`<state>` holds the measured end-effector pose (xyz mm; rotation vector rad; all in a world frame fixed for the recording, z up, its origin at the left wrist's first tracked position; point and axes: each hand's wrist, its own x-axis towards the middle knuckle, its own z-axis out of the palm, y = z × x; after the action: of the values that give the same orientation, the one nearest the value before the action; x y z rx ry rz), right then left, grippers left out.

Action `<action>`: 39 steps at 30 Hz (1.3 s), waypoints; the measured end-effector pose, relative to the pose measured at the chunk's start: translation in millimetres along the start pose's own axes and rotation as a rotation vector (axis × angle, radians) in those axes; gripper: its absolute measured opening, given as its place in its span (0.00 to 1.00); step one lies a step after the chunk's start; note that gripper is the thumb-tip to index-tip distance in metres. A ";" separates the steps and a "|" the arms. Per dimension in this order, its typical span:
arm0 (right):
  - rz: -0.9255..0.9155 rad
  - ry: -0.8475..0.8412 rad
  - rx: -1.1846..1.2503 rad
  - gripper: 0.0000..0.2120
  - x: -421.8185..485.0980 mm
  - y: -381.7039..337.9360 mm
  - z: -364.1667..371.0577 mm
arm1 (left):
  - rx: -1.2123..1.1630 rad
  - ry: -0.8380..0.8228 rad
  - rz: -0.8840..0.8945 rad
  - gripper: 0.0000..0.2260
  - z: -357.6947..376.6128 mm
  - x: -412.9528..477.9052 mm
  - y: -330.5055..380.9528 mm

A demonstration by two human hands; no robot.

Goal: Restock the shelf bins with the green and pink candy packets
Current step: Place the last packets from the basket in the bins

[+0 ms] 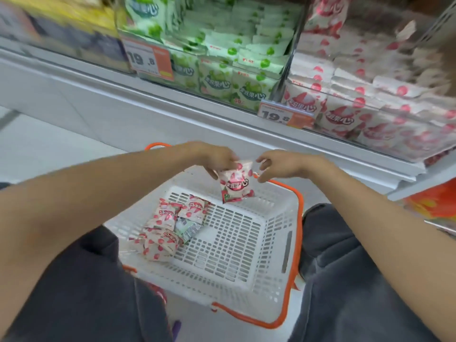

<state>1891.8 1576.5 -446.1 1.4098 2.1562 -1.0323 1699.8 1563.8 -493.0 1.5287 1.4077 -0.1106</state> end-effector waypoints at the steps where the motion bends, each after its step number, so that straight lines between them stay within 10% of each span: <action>1: -0.007 -0.027 0.130 0.30 -5.4 0.8 -5.6 | -0.065 0.008 0.026 0.10 -11.0 -16.2 13.6; 10: -0.289 0.334 0.804 0.06 -50.2 -7.3 -42.6 | -0.563 0.776 0.338 0.20 -47.0 -63.9 67.8; 25: -0.259 0.703 1.084 0.12 -60.8 -16.9 -66.4 | -0.240 1.127 0.456 0.25 -46.4 -38.5 126.0; 30: -0.153 1.096 0.925 0.09 -58.8 -0.5 -106.9 | 0.045 1.175 0.510 0.19 -87.4 -34.3 138.5; 39: 0.036 1.173 0.743 0.17 8.4 19.2 -204.8 | 0.247 1.264 0.458 0.16 -126.6 17.9 119.7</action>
<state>1923.2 1737.9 -322.3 2.9559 2.4849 -1.2130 1732.2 1687.3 -373.0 2.2130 1.9248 1.1863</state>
